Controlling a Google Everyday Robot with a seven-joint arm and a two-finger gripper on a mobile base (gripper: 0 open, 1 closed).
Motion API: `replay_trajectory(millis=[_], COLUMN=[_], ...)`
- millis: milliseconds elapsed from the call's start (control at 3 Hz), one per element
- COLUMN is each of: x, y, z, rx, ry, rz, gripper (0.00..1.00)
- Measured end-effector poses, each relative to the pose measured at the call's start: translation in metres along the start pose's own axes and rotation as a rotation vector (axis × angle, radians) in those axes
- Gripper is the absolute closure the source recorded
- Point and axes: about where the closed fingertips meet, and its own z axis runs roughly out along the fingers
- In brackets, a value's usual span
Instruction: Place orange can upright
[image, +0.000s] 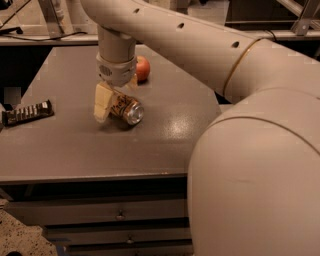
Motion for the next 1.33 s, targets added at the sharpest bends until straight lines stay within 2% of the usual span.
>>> replay_trajectory(millis=[1000,1333], x=[0.0012,-0.0012], y=[-0.0069,-0.0134], z=[0.0053,-0.0011], rx=[0.045,0.057], ry=[0.052,0.039], rz=[0.028,0.036], gripper=[0.87,1.00])
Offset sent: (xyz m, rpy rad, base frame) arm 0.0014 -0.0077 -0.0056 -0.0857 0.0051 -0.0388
